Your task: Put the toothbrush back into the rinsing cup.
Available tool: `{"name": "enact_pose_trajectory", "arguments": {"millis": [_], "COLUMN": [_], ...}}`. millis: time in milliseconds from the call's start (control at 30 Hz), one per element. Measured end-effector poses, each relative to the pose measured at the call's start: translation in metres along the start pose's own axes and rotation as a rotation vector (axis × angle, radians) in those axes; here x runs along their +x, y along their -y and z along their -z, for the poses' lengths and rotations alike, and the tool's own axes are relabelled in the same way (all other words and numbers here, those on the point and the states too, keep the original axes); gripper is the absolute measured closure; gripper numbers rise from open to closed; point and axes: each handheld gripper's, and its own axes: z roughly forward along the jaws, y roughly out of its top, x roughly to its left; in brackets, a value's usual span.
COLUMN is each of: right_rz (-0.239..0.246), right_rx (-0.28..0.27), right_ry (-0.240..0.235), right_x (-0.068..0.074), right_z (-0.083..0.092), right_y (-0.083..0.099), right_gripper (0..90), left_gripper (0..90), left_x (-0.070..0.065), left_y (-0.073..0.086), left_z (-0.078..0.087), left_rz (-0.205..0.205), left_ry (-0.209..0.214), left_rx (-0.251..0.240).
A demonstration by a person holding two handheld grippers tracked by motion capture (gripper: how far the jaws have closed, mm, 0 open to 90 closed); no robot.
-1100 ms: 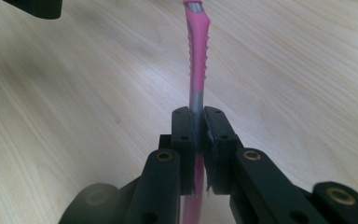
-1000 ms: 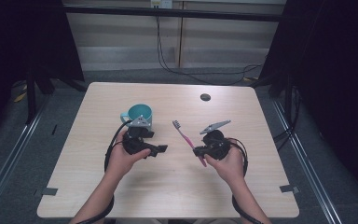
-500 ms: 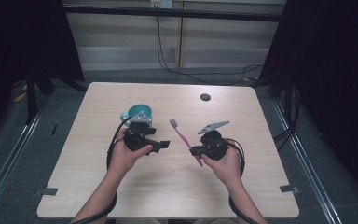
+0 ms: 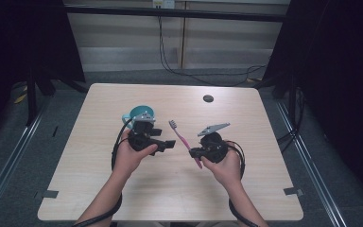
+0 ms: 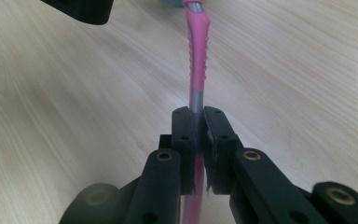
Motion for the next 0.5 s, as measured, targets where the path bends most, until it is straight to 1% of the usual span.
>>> {"name": "enact_pose_trajectory", "arguments": {"millis": [133, 200, 267, 333, 400, 500], "right_rz": [0.002, 0.006, 0.006, 0.008, 0.017, 0.016], "right_rx": [-0.006, -0.013, -0.020, -0.021, -0.017, -0.024], "right_ry": [-0.008, -0.004, -0.005, -0.006, -0.012, -0.013], "right_x": [0.0003, 0.0008, 0.0015, 0.0030, 0.0041, 0.0055], "right_z": [0.0004, 0.0010, 0.0009, 0.0000, -0.0006, -0.0013], "right_y": [-0.0003, -0.0007, -0.0012, -0.0020, -0.0027, -0.0037], "right_gripper": [84.4, 84.4, 84.4, 84.4, 84.4, 84.4], "left_gripper": [20.7, 20.9, 22.2, 22.6, 24.5, 27.5], "left_x": [-0.0006, -0.0013, -0.0019, -0.0021, -0.0021, -0.0019], "left_y": [-0.0016, -0.0024, -0.0029, -0.0034, -0.0038, -0.0038], "left_z": [-0.0010, -0.0021, -0.0035, -0.0043, -0.0050, -0.0056], "left_rz": [0.002, 0.005, 0.015, 0.015, 0.025, 0.028], "left_ry": [0.010, 0.016, 0.026, 0.026, 0.032, 0.040], "left_rx": [-0.005, -0.004, -0.008, -0.006, -0.011, -0.015]}}
